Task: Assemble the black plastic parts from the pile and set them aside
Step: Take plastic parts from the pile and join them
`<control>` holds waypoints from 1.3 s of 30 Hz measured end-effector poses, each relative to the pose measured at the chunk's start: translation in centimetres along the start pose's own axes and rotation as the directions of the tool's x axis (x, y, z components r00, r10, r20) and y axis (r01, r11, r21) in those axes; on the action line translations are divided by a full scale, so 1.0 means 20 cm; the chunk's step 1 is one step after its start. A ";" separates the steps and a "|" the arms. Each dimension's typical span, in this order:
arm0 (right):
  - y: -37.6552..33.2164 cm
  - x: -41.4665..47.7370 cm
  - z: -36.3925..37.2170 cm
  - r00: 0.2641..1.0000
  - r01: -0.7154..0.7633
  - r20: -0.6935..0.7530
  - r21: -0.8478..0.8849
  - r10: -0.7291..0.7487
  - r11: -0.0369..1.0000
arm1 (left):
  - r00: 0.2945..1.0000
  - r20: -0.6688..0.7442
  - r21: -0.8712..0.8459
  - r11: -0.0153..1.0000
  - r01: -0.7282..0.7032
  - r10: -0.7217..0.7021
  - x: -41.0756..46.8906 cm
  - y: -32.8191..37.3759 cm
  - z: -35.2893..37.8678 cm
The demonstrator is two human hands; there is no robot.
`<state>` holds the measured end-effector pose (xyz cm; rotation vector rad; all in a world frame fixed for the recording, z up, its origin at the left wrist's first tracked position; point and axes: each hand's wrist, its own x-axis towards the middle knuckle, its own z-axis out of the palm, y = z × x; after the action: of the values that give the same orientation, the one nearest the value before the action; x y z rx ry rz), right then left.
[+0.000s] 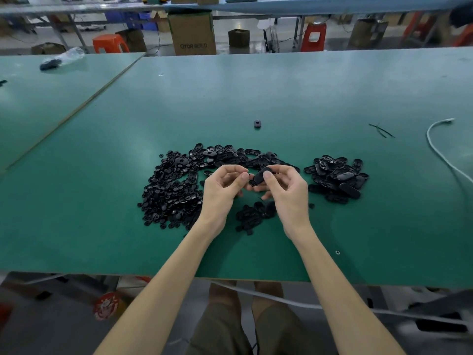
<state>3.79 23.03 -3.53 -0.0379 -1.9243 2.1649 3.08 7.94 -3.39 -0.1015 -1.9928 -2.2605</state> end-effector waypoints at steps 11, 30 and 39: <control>0.00 0.00 0.00 1.000 0.004 0.005 -0.007 -0.004 1.000 | 0.999 -0.005 0.026 0.999 -0.042 0.043 0.00 -0.01 0.00; 0.00 0.00 -0.01 1.000 0.013 0.029 -0.042 -0.012 0.999 | 0.999 0.006 0.033 0.999 -0.035 0.035 0.00 -0.01 0.00; 0.00 -0.01 -0.01 1.000 -0.003 0.002 -0.012 0.003 1.000 | 0.999 0.013 0.008 0.999 -0.037 0.037 0.00 -0.01 0.01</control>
<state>3.93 23.19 -3.55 -0.0408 -1.9399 2.1560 3.12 8.08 -3.53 -0.1514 -1.9893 -2.2354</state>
